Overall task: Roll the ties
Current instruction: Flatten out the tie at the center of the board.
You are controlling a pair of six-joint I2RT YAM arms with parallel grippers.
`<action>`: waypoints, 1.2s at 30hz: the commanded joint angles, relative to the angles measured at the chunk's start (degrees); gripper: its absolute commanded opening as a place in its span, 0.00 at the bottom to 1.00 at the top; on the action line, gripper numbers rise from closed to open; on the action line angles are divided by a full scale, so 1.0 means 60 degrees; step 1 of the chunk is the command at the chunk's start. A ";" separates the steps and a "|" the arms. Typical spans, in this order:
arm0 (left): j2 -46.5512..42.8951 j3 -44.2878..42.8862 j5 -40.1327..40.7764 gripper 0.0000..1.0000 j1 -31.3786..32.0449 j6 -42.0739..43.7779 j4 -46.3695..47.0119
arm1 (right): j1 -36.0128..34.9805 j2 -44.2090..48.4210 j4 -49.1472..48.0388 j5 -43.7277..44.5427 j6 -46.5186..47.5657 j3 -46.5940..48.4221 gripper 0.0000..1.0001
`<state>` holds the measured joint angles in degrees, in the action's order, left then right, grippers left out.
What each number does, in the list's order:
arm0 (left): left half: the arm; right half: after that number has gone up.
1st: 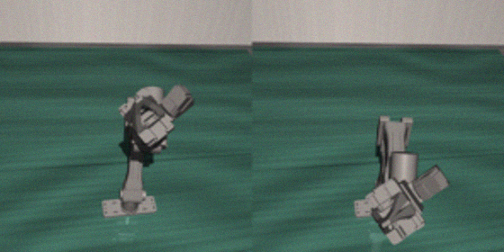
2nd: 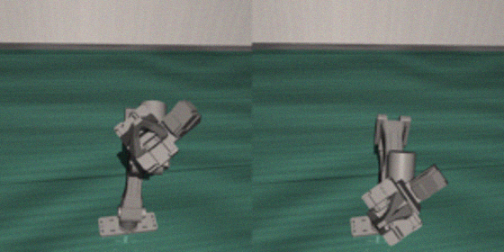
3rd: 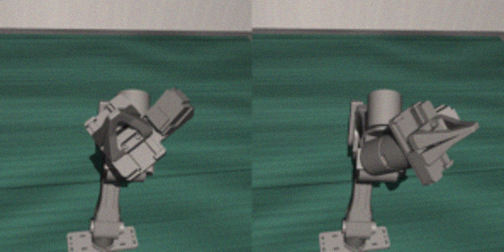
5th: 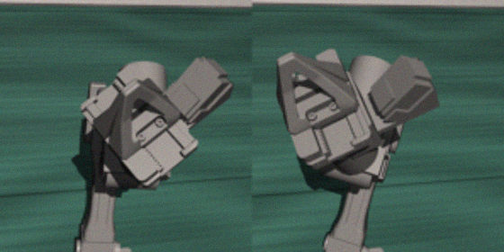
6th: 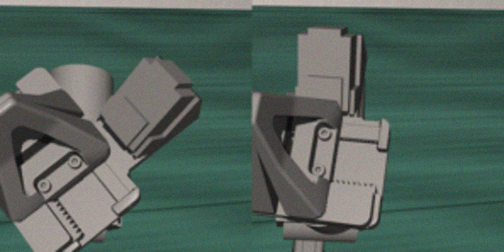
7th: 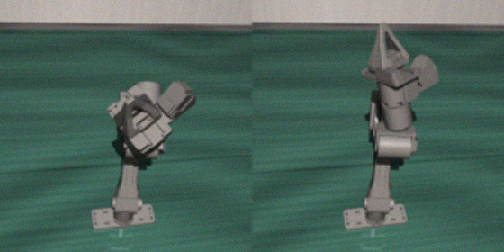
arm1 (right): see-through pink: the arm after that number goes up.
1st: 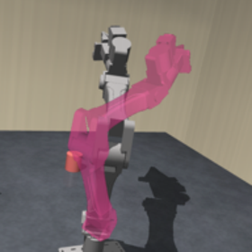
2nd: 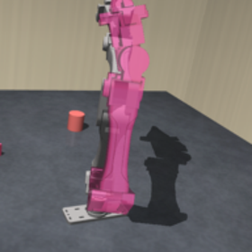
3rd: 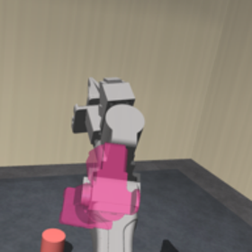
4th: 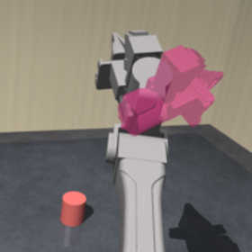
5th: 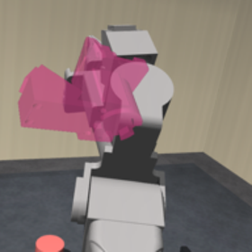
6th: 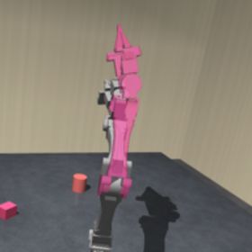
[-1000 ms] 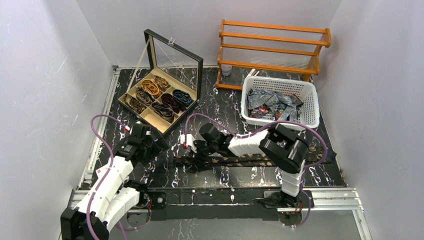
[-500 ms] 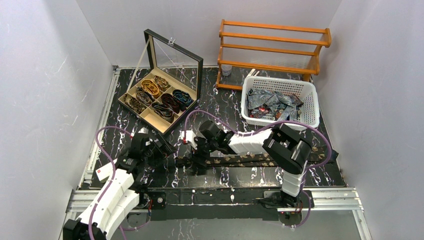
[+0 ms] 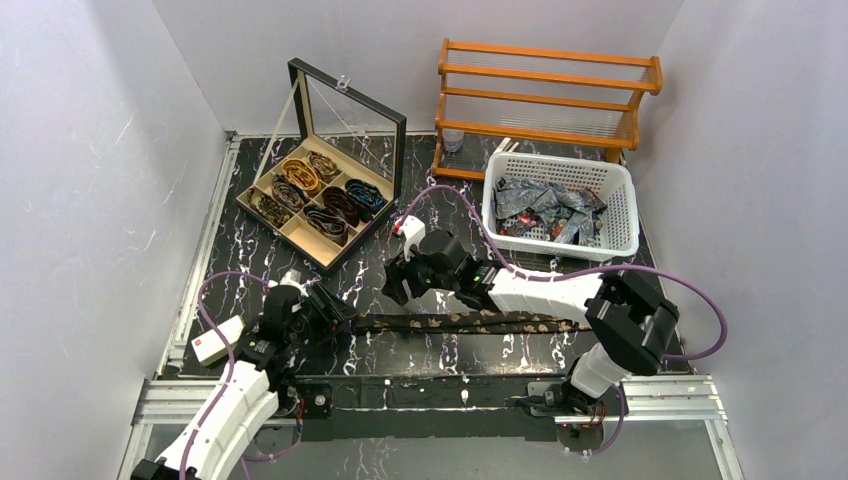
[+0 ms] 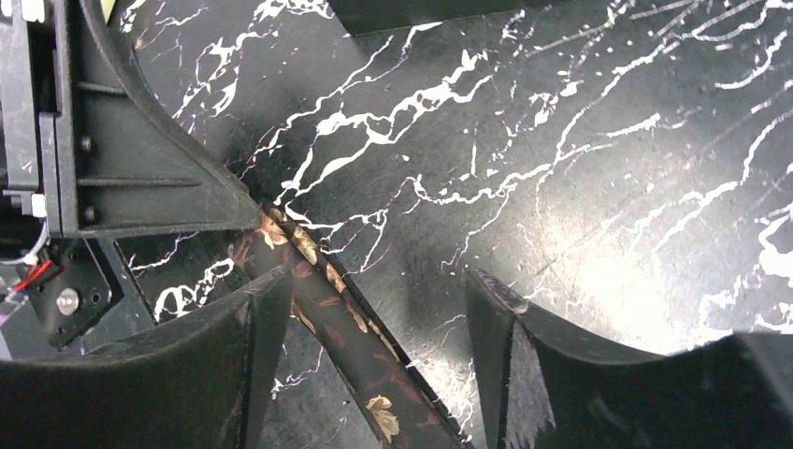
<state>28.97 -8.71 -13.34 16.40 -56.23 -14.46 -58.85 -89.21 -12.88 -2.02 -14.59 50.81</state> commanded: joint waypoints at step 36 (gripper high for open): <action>0.1733 -0.0669 0.0601 0.00 0.0282 0.1415 0.0747 | 0.0510 0.0382 0.6403 0.2512 -0.4042 0.1232 0.58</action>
<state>41.15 -11.05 -10.90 17.87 -48.60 -8.29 -56.97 -92.51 15.66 -0.91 -30.50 60.69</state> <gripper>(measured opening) 0.026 0.567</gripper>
